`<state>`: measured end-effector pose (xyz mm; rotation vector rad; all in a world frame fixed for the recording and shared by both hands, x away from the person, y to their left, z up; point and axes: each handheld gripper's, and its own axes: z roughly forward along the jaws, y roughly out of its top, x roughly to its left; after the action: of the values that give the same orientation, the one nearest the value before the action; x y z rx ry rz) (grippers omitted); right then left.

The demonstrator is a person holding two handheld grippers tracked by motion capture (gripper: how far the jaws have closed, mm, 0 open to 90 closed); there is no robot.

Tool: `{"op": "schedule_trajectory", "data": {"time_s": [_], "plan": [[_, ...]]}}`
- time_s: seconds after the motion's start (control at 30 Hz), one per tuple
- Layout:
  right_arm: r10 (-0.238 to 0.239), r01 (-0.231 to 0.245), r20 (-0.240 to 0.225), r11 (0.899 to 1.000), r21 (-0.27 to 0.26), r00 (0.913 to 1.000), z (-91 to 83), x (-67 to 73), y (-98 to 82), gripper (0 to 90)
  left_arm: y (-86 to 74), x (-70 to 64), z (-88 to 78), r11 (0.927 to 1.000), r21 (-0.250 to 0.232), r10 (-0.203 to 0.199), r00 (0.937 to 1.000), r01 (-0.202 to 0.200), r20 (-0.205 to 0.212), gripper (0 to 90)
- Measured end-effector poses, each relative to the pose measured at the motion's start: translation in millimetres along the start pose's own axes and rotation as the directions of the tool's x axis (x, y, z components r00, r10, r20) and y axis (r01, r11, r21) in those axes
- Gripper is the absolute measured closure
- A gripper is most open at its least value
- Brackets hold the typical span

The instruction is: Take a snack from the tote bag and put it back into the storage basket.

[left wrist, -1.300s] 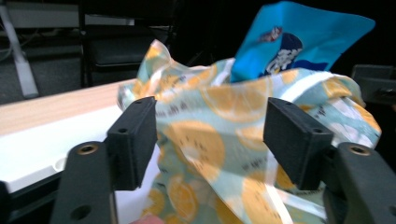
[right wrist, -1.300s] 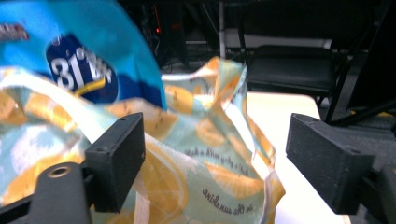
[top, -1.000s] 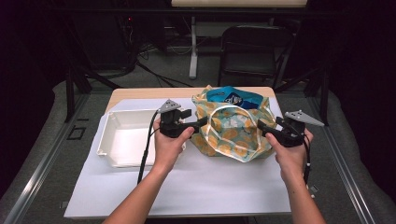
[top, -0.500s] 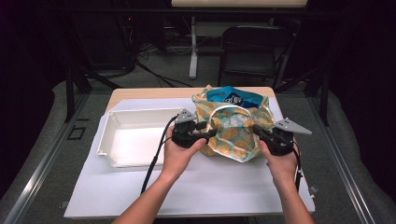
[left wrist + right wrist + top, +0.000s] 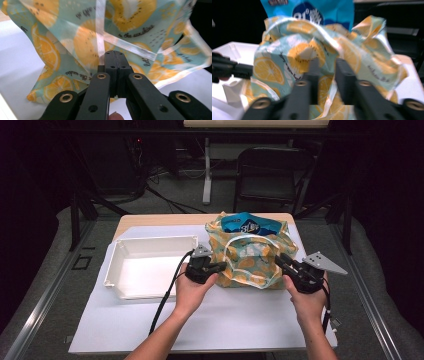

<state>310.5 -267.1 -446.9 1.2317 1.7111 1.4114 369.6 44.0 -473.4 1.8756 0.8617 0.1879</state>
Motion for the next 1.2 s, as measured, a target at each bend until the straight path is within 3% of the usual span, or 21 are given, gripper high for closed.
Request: {"op": "schedule_trajectory", "data": {"time_s": [0.03, 0.1, 0.13, 0.17, 0.2, 0.23, 0.3, 0.37, 0.4, 0.47, 0.57, 0.6, 0.67, 0.7, 0.83, 1.0, 1.2], "plan": [[0.004, -0.003, 0.019, 1.000, -0.017, 0.9998, -4.7, 0.6, 2.1, 59.1, 1.8, -0.8, -5.0, 0.9996, -0.027, -0.004, 1.0000, 0.003, -0.008, 84.6], [0.008, -0.004, 0.078, 0.999, -0.054, 0.9969, -8.7, 0.2, 8.3, 44.6, 8.5, -0.2, -13.6, 0.9965, -0.080, -0.026, 0.9988, 0.022, -0.041, 58.2], [0.008, -0.004, 0.078, 0.999, -0.054, 0.9969, -8.7, 0.2, 8.3, 44.6, 13.3, 0.9, -15.7, 0.9942, -0.102, -0.040, 0.9978, 0.034, -0.053, 58.2], [0.002, 0.001, 0.102, 1.000, -0.030, 0.9948, -3.2, -0.4, 12.0, 34.9, 18.8, 1.8, -16.5, 0.9930, -0.111, -0.048, 0.9964, 0.041, -0.069, 43.0], [0.005, -0.003, 0.097, 1.000, -0.021, 0.9952, 1.0, -0.8, 13.2, 31.4, 30.1, 2.3, -15.4, 0.9925, -0.114, -0.054, 0.9941, 0.044, -0.093, 36.6], [0.005, -0.003, 0.097, 1.000, -0.021, 0.9952, 1.0, -0.8, 13.2, 31.4, 30.1, 2.3, -15.4, 0.9925, -0.114, -0.054, 0.9941, 0.044, -0.093, 30.2], [0.005, -0.005, 0.102, 1.000, 0.003, 0.9948, 8.8, -1.2, 15.3, 25.9, 39.5, 1.1, -11.6, 0.9932, -0.111, -0.050, 0.9894, 0.035, -0.136, 26.1], [0.006, -0.009, 0.104, 1.000, 0.026, 0.9945, 15.6, -2.3, 15.7, 26.4, 46.4, 2.9, -3.4, 0.9965, -0.078, -0.044, 0.9853, 0.032, -0.165, 20.8], [0.007, -0.011, 0.102, 0.999, 0.037, 0.9947, 19.5, -2.8, 15.0, 28.6, 48.4, 5.1, 1.9, 0.9980, -0.056, -0.040, 0.9842, 0.031, -0.173, 20.8], [-0.008, 0.001, 0.107, 0.998, 0.069, 0.9942, 26.9, -2.9, 12.0, 43.4, 50.2, 9.1, 8.2, 0.9991, -0.027, -0.037, 0.9816, 0.032, -0.187, 26.6], [-0.039, 0.029, 0.088, 0.994, 0.109, 0.9953, 31.2, 0.0, 8.4, 73.4, 50.9, 13.2, 9.5, 0.9993, -0.022, -0.032, 0.9795, 0.028, -0.199, 50.1], [-0.044, 0.034, 0.086, 0.993, 0.110, 0.9953, 30.9, 1.3, 8.5, 80.5, 51.2, 14.3, 8.2, 0.9997, -0.011, -0.024, 0.9797, 0.023, -0.199, 64.8], [-0.055, 0.046, 0.085, 0.994, 0.102, 0.9949, 27.9, 2.3, 10.1, 89.6, 51.3, 16.0, 6.1, 0.9999, 0.004, -0.012, 0.9836, 0.013, -0.180, 85.1], [-0.054, 0.046, 0.082, 0.995, 0.092, 0.9951, 25.8, 2.6, 11.1, 90.0, 51.1, 15.0, 4.4, 1.0000, 0.005, -0.006, 0.9825, 0.007, -0.186, 89.9], [-0.056, 0.052, 0.056, 0.997, 0.060, 0.9969, 16.5, 5.5, 13.5, 90.0, 49.0, 8.0, -6.6, 0.9993, -0.011, 0.034, 0.9828, -0.036, -0.182, 90.0], [-0.067, 0.066, 0.025, 0.997, 0.032, 0.9975, 6.1, 9.8, 3.9, 90.0, 38.6, 6.1, -20.4, 0.9988, -0.041, 0.021, 0.9876, -0.028, -0.156, 90.0], [-0.067, 0.066, 0.026, 0.997, 0.043, 0.9974, 5.6, 8.8, -11.5, 90.0, 20.6, 6.5, -14.0, 0.9994, 0.014, 0.035, 0.9906, -0.033, -0.133, 90.0]]}}
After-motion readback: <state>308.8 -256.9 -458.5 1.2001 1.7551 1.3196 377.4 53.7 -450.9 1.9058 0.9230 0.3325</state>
